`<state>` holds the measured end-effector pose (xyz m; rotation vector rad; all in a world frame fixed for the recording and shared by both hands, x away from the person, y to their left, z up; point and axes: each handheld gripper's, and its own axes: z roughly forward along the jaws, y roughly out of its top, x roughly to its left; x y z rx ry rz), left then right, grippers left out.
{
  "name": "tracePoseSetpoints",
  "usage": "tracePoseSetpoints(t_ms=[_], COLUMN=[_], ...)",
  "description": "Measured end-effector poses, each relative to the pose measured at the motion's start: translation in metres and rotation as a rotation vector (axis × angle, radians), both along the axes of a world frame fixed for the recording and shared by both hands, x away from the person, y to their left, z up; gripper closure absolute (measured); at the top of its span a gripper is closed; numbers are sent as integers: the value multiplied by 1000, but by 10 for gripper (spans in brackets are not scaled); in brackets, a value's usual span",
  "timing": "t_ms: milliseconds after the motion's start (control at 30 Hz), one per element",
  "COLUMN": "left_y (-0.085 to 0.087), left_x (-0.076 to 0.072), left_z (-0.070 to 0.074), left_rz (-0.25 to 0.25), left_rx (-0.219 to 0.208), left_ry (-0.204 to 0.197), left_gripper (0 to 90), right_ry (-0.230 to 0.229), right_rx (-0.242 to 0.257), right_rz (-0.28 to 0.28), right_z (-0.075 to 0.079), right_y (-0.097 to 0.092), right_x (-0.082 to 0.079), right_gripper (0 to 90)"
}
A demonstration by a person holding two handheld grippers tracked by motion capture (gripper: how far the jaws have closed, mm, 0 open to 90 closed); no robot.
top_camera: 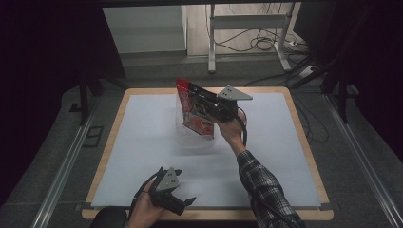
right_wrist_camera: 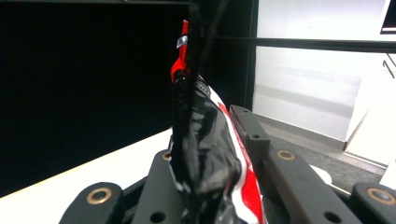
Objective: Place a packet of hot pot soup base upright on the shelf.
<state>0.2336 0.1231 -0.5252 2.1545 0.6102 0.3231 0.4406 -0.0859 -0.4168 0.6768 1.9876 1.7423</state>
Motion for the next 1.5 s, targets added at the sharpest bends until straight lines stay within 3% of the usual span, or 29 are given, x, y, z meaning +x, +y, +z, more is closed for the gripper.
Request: tracePoseSetpoints(t_ms=[133,300,433,567,667,800,1033,1500], left_y=[0,1,0,0,0,1,1,0], left_x=[0,0,0,0,0,1,1,1], left_z=[0,0,0,0,0,0,0,-1], left_rz=[2,2,2,3,5,8,5,1], left_rx=[-5,-6,-6,-7,-14,-21,-21,-22], left_ry=[0,2,5,8,11,15,15,16], left_gripper=[0,0,0,0,0,0,0,0], right_ry=[18,25,43,51,46,40,-8,-9], right_rx=[2,-35,-18,-26,-13,-5,-63,-82], right_rz=[8,-3,-9,-10,-19,-24,-30,-42], right_z=[-9,-23,-27,-28,-28,-25,-20,-14], right_y=[6,10,4,-1,-6,-7,-7,-16], right_x=[1,0,2,1,1,0,-3,-5], right_gripper=[757,754,738,705,619,573,431,323])
